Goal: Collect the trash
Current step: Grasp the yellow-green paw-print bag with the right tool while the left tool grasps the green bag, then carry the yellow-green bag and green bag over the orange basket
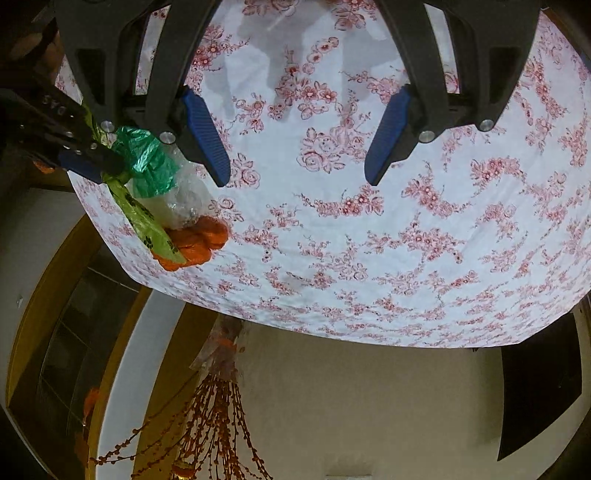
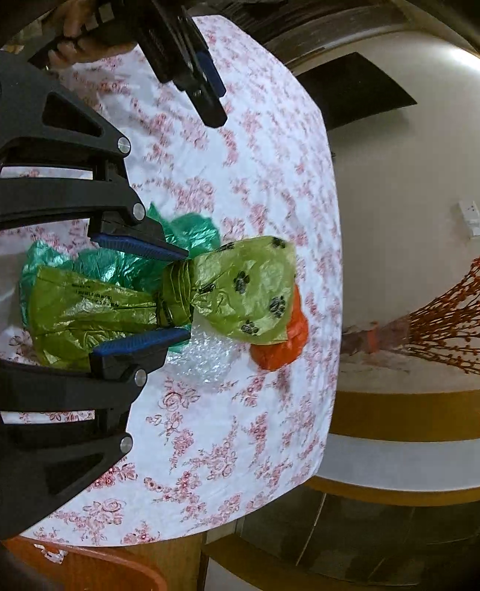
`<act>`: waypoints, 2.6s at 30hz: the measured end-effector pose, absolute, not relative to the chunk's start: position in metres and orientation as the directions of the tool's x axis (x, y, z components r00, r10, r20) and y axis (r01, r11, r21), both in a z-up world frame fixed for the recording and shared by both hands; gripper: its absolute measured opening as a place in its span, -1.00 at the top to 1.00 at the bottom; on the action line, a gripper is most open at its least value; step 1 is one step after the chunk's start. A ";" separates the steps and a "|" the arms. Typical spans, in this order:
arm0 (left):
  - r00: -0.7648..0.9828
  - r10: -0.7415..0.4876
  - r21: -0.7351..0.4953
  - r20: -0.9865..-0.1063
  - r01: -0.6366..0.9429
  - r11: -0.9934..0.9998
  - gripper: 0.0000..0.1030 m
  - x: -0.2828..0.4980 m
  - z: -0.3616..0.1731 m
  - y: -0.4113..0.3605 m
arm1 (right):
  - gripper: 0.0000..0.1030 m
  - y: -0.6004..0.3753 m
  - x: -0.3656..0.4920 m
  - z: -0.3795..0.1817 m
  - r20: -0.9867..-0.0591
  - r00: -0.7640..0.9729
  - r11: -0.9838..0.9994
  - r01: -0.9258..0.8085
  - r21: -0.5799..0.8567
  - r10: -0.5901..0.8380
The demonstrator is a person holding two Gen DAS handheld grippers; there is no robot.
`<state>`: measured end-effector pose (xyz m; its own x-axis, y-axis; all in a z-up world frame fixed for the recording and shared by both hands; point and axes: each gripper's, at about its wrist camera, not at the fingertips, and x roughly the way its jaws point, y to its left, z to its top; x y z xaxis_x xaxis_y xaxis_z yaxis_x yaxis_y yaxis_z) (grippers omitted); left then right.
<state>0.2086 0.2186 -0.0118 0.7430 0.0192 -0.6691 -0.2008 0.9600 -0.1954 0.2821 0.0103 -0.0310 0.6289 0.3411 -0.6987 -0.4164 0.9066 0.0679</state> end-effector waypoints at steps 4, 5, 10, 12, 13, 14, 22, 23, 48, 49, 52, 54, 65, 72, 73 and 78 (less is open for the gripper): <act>0.737 0.001 -0.201 -0.676 -0.186 0.962 -0.43 0.211 -0.016 0.212 | 0.55 0.006 0.284 -0.035 -0.702 0.631 0.912 -0.405 0.063 0.329; 0.736 -0.004 -0.204 -0.677 -0.182 0.962 -0.43 0.211 -0.017 0.210 | 0.59 0.004 0.284 -0.034 -0.701 0.632 0.913 -0.402 0.069 0.331; 0.733 -0.038 -0.211 -0.680 -0.146 0.966 -0.43 0.214 -0.017 0.193 | 0.65 -0.012 0.279 -0.025 -0.674 0.659 0.921 -0.379 0.086 0.334; 0.731 -0.055 -0.217 -0.680 -0.129 0.968 -0.43 0.215 -0.017 0.185 | 0.65 -0.021 0.277 -0.021 -0.662 0.673 0.927 -0.363 0.092 0.330; 0.730 -0.067 -0.220 -0.681 -0.116 0.969 -0.43 0.215 -0.017 0.179 | 0.66 -0.025 0.277 -0.020 -0.657 0.680 0.930 -0.354 0.095 0.326; 0.728 -0.077 -0.223 -0.681 -0.106 0.969 -0.43 0.215 -0.017 0.175 | 0.66 -0.030 0.276 -0.019 -0.653 0.686 0.933 -0.345 0.098 0.322; 0.704 -0.184 -0.262 -0.686 -0.004 0.965 -0.42 0.217 -0.019 0.126 | 0.66 -0.084 0.269 -0.010 -0.625 0.734 0.963 -0.237 0.130 0.265; 0.701 -0.191 -0.260 -0.687 0.008 0.966 -0.42 0.217 -0.018 0.118 | 0.66 -0.090 0.268 -0.009 -0.625 0.736 0.965 -0.226 0.136 0.260; 0.665 -0.173 -0.246 -0.727 -0.016 0.969 0.29 0.210 -0.014 0.090 | 0.66 -0.165 0.229 0.002 -0.583 0.780 0.970 -0.129 0.205 0.227; 0.669 -0.170 -0.243 -0.723 -0.016 0.970 0.29 0.209 -0.010 0.091 | 0.66 -0.167 0.227 0.003 -0.579 0.783 0.970 -0.127 0.208 0.227; 0.680 -0.171 -0.238 -0.713 -0.006 0.971 0.28 0.207 -0.001 0.086 | 0.66 -0.175 0.222 0.007 -0.566 0.794 0.969 -0.118 0.217 0.223; 0.687 -0.180 -0.240 -0.704 0.009 0.971 0.28 0.206 0.006 0.079 | 0.66 -0.181 0.217 0.009 -0.555 0.804 0.970 -0.108 0.220 0.215; 0.709 -0.268 -0.207 -0.653 0.174 0.963 0.28 0.202 0.029 0.005 | 0.66 -0.235 0.186 0.017 -0.478 0.870 0.964 0.011 0.264 0.121; 0.681 -0.364 -0.228 -0.636 0.285 0.931 0.28 0.209 0.031 -0.053 | 0.66 -0.269 0.169 0.023 -0.436 0.899 0.960 0.104 0.260 0.021; 0.676 -0.377 -0.233 -0.633 0.299 0.926 0.28 0.208 0.031 -0.061 | 0.66 -0.274 0.166 0.024 -0.429 0.903 0.958 0.119 0.262 0.005; 0.647 -0.441 -0.261 -0.622 0.360 0.896 0.28 0.210 0.031 -0.101 | 0.66 -0.299 0.152 0.030 -0.396 0.917 0.941 0.176 0.290 -0.050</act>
